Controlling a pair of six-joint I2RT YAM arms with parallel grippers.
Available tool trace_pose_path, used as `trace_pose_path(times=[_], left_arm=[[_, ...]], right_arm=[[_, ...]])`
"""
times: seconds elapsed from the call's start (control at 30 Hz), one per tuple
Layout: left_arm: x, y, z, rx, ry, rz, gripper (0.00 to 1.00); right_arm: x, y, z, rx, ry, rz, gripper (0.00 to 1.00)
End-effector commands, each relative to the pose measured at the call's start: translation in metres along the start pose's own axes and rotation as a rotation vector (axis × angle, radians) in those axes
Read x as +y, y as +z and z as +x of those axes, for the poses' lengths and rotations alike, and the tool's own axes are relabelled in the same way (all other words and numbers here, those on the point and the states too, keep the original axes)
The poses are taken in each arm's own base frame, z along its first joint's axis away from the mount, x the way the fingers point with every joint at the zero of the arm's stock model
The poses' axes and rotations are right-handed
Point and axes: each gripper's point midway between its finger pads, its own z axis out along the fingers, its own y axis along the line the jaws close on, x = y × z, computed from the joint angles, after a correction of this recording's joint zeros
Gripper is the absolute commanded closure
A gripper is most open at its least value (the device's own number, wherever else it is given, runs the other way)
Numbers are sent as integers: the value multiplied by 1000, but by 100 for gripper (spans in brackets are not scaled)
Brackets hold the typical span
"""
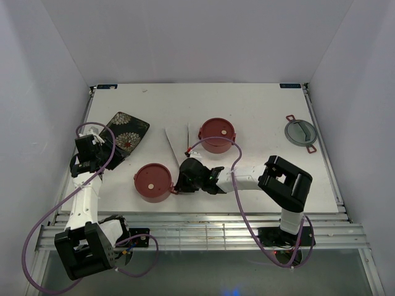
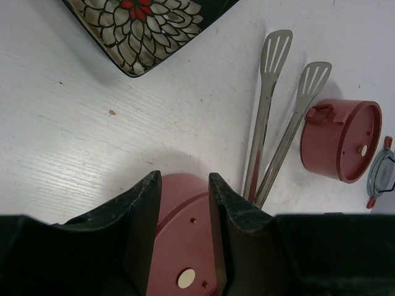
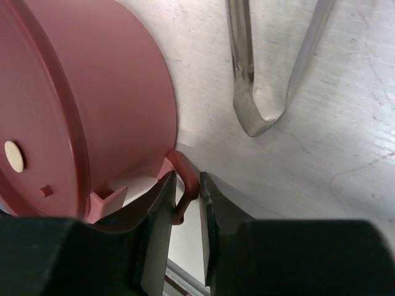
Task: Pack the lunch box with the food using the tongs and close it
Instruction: Move the packing box to the center of the board.
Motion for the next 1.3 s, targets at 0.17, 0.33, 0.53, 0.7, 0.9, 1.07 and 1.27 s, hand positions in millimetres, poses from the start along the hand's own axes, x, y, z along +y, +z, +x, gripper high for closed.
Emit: trace_pose_path(times=[0.17,0.33,0.53,0.7,0.9,1.07,1.27], left_arm=[[-16,-5,-3,-17,41,90,53],[-35,-17,2,-23,104,205,52],[-68,-36,15,35,210,401,47],[-86,-49,23,7,256,432,42],[-101,-48,64,92,262,516,46],[-110,-37,113,186,246,561,45],[-122,-23,156,251,306,576,44]], right_arm=[[18,-9,-8,-56,4,-103,92],[-29,-23,11,-15,-28,31,92],[-95,-66,20,-53,-17,182,92],[-143,-102,20,-91,9,306,92],[-200,-139,12,-179,55,361,92],[-202,-153,-7,-224,26,295,92],[-215,-151,1,-143,-89,290,92]])
